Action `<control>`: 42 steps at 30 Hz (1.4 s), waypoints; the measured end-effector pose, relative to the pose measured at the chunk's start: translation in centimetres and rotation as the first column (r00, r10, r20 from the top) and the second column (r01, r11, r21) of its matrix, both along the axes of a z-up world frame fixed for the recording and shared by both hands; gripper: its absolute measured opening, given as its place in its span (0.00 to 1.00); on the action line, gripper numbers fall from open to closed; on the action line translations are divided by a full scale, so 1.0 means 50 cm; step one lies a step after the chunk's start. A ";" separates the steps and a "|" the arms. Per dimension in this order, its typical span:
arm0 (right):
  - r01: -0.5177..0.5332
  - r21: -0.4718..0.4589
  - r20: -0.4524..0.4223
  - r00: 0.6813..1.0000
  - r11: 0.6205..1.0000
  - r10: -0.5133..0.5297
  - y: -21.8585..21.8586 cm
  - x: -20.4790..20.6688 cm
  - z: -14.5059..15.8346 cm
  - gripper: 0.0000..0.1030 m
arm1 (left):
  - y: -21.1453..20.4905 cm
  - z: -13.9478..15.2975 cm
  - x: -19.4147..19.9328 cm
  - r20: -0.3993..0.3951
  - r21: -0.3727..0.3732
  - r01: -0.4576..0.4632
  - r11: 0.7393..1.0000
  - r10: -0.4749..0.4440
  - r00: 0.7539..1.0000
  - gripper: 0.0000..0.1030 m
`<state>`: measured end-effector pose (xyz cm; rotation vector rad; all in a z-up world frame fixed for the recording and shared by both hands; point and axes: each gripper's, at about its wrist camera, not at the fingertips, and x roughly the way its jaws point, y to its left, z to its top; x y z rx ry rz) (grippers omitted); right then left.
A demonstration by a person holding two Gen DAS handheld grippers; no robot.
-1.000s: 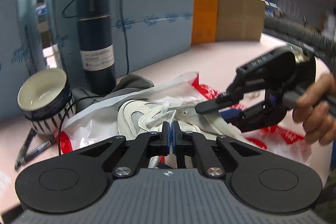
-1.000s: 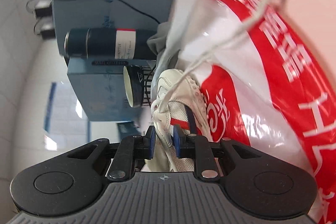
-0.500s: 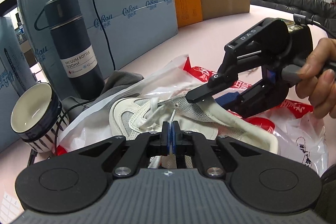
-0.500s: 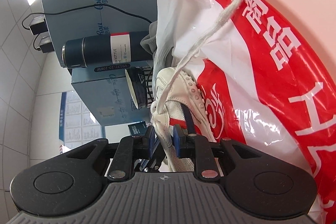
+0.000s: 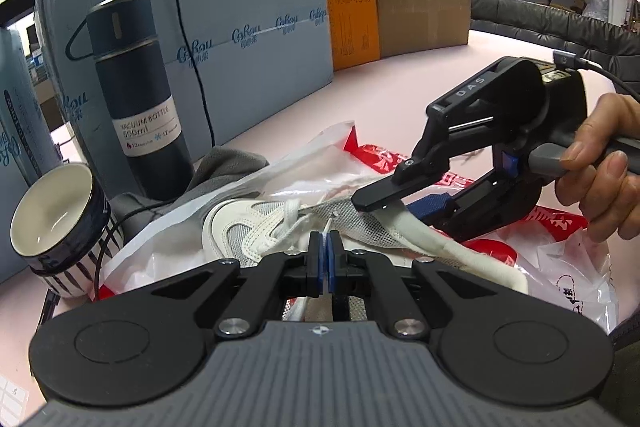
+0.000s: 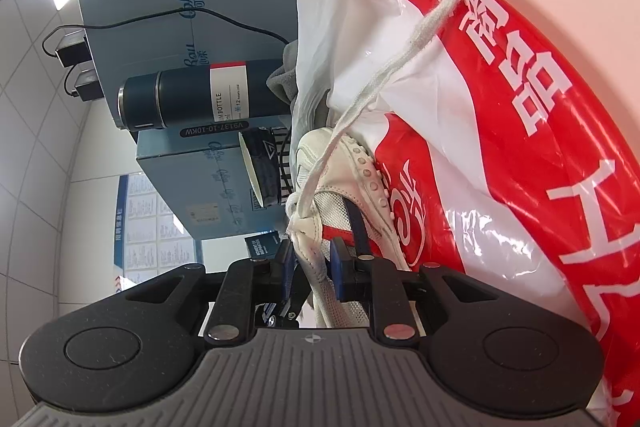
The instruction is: Lace up shoes with both hands
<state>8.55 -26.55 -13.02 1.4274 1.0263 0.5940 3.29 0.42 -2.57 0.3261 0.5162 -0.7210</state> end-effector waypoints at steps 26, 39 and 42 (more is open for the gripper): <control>0.004 0.001 -0.008 1.000 1.000 -0.004 0.001 -0.002 -0.003 0.17 | 0.001 -0.009 0.000 0.005 -0.004 0.026 1.000 -0.026 1.000 0.02; 0.009 0.003 -0.010 1.000 1.000 -0.009 0.000 -0.003 -0.005 0.17 | 0.000 -0.010 -0.005 0.002 0.002 0.064 0.998 -0.064 0.998 0.02; 0.009 0.001 -0.009 1.000 1.000 -0.009 0.000 -0.004 -0.005 0.18 | -0.002 -0.013 0.001 -0.011 0.007 0.051 0.999 -0.050 0.999 0.02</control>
